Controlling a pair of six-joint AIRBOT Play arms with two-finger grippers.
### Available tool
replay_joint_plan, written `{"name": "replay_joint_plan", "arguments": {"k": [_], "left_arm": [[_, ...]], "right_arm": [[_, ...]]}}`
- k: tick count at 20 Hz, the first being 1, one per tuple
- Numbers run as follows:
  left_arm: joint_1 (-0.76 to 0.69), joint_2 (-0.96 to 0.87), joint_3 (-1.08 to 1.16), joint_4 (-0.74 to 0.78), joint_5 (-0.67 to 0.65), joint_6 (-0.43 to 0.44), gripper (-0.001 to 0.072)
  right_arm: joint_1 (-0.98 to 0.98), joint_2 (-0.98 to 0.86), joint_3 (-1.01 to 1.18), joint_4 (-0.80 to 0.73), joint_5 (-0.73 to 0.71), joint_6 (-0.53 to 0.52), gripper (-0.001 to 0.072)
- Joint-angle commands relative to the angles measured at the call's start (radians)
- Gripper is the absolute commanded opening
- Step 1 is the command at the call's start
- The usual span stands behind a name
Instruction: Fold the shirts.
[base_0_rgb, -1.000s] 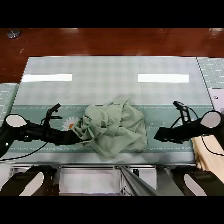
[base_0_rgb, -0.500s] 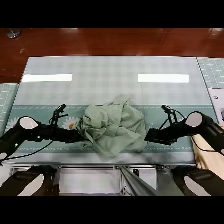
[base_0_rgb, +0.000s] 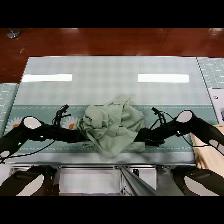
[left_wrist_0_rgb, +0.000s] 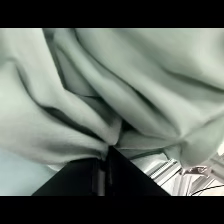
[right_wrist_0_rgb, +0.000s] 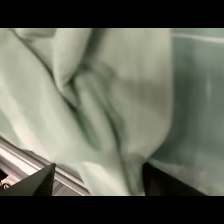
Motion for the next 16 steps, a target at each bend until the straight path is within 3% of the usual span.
{"name": "replay_joint_plan", "arguments": {"k": [1, 2, 3, 5, 7, 12, 16], "left_arm": [[-0.001, -0.001, 0.000, -0.053, 0.023, 0.006, 0.0036], [-0.001, 0.002, 0.003, -0.076, 0.032, 0.009, 0.0036], [0.002, 0.006, 0.020, -0.100, 0.031, 0.029, 0.0035], [0.002, 0.021, 0.112, -0.119, 0.016, 0.031, 0.0035], [0.001, 0.038, 0.259, -0.119, 0.009, 0.027, 0.0035], [0.002, 0.044, 0.774, -0.118, 0.084, -0.034, 0.0035], [0.054, 0.048, 1.161, -0.117, 0.106, -0.084, 0.0035]], "right_arm": [[0.092, -0.047, 0.014, 0.056, -0.089, -0.033, 0.0492], [0.113, -0.048, 0.029, 0.055, -0.115, -0.039, 0.0197], [0.120, -0.048, 0.053, 0.055, -0.115, -0.068, 0.0021], [0.110, -0.047, 0.157, 0.021, -0.050, -0.094, 0.0017], [0.082, -0.037, 0.327, -0.081, 0.012, -0.055, 0.0017], [-0.021, -0.033, 0.970, -0.316, 0.150, 0.066, 0.0016], [-0.071, -0.033, 1.491, -0.392, 0.289, 0.077, 0.0017]]}}
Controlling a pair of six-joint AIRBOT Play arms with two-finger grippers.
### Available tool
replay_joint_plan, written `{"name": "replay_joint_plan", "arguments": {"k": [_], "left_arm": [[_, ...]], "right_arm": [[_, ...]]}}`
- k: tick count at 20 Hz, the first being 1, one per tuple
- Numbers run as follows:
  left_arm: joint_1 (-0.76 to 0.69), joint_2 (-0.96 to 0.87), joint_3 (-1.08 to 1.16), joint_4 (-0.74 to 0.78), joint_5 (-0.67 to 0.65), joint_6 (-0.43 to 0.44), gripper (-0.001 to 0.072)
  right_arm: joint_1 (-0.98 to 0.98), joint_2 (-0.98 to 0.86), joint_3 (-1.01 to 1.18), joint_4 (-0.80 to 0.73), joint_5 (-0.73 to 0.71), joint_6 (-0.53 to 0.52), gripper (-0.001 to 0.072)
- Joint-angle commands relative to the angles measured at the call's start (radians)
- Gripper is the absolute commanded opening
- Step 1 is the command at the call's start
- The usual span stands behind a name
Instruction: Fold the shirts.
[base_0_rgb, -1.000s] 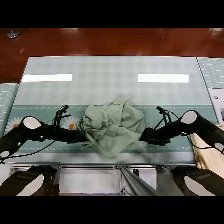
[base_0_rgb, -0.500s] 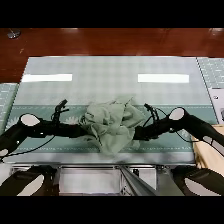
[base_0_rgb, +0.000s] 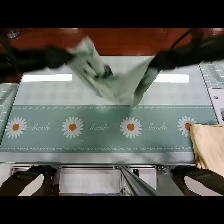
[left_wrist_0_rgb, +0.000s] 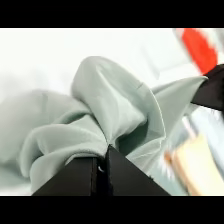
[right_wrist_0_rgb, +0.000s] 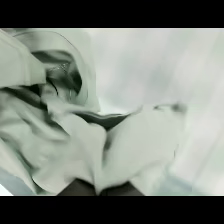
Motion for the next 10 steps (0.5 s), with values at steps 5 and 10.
{"name": "replay_joint_plan", "arguments": {"k": [5, 10], "left_arm": [[0.155, 0.093, 0.511, 0.014, 0.015, -0.100, 0.0035], [0.185, 0.270, 0.515, 0.344, -0.150, -0.269, 0.0035]], "right_arm": [[-0.036, 0.143, 0.536, -0.142, 0.169, 0.019, 0.0017], [-0.036, 0.359, 0.443, -0.215, 0.232, 0.014, 0.0017]]}}
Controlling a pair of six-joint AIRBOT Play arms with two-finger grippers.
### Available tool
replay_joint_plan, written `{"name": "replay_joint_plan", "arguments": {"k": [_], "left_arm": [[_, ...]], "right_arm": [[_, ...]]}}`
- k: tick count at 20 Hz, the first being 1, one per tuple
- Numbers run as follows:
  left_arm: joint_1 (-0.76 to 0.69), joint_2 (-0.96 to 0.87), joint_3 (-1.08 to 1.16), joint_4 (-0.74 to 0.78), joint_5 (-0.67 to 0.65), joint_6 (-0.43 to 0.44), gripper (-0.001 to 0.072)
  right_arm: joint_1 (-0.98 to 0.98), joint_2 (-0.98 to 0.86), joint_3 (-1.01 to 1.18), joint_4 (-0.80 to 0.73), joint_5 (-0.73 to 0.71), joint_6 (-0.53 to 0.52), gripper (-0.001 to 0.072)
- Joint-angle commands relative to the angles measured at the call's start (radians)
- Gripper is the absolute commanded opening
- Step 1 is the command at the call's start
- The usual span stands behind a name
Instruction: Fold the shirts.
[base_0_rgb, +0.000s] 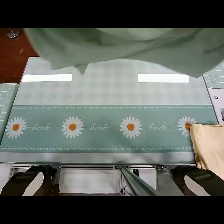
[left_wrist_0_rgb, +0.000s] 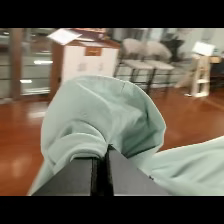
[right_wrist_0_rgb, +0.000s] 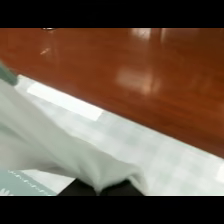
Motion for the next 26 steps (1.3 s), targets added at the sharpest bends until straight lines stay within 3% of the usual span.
{"name": "replay_joint_plan", "arguments": {"k": [1, 6, 9, 13, 16, 20, 26], "left_arm": [[0.020, 0.113, 0.029, 0.214, -0.142, -0.107, 0.0035], [0.020, 0.176, -0.011, 0.220, -0.454, -0.145, 0.0035], [0.020, 0.175, -0.197, 0.217, -0.484, -0.145, 0.0035], [0.019, 0.130, -0.515, 0.167, -0.278, -0.125, 0.0035], [0.004, 0.016, -0.650, 0.106, -0.074, -0.079, 0.0035], [-0.103, -0.237, -0.621, 0.106, 0.156, -0.079, 0.0035], [-0.226, -0.581, -0.504, 0.080, 0.275, -0.126, 0.0035]], "right_arm": [[-0.001, 0.148, -0.067, -0.053, 0.058, -0.003, 0.0017], [-0.002, 0.211, -0.209, -0.011, 0.203, 0.019, 0.0018], [-0.001, 0.209, -0.383, 0.000, 0.200, 0.017, 0.0018], [-0.002, 0.168, -0.689, -0.010, 0.072, 0.011, 0.0018], [-0.002, 0.033, -0.790, -0.073, -0.082, 0.012, 0.0017], [-0.069, -0.249, -0.714, -0.101, -0.216, 0.038, 0.0017], [-0.186, -0.631, -0.452, 0.148, -0.276, 0.033, 0.0018]]}}
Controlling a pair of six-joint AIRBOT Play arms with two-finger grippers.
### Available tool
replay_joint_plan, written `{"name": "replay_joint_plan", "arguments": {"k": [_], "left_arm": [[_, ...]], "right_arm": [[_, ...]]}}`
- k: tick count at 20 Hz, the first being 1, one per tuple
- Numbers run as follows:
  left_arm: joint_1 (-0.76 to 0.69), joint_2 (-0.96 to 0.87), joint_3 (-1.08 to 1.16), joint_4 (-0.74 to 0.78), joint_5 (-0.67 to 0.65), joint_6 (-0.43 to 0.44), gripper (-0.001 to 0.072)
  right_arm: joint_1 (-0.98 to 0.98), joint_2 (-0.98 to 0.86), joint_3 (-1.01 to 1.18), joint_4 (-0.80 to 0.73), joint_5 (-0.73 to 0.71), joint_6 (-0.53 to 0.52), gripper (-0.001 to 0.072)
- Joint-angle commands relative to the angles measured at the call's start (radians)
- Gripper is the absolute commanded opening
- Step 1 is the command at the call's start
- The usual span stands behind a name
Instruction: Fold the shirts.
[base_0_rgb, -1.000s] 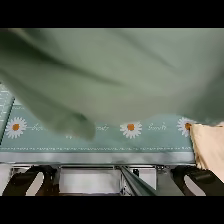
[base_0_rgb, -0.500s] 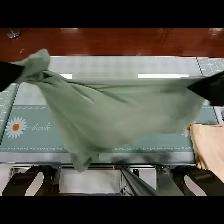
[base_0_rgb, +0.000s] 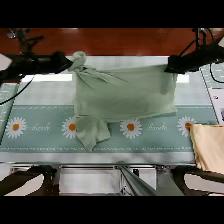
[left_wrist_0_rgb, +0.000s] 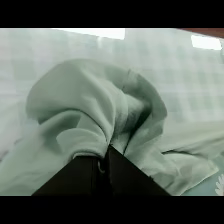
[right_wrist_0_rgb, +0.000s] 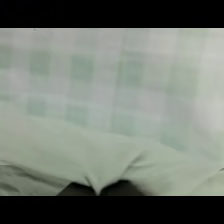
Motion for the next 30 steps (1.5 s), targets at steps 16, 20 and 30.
{"name": "replay_joint_plan", "arguments": {"k": [16, 20, 30], "left_arm": [[0.383, 0.048, -0.409, 0.109, -0.444, 0.025, 0.0702], [0.358, 0.142, -0.711, -0.177, -0.275, 0.128, 0.0702], [0.009, 0.000, -0.738, -0.444, 0.031, 0.185, 0.0689]], "right_arm": [[-0.634, -0.027, -0.283, 0.087, 0.158, -0.095, 0.0627], [-0.631, 0.026, -0.594, 0.219, 0.003, -0.169, 0.0626], [-0.415, -0.019, -0.622, 0.258, -0.141, -0.150, 0.0623]]}}
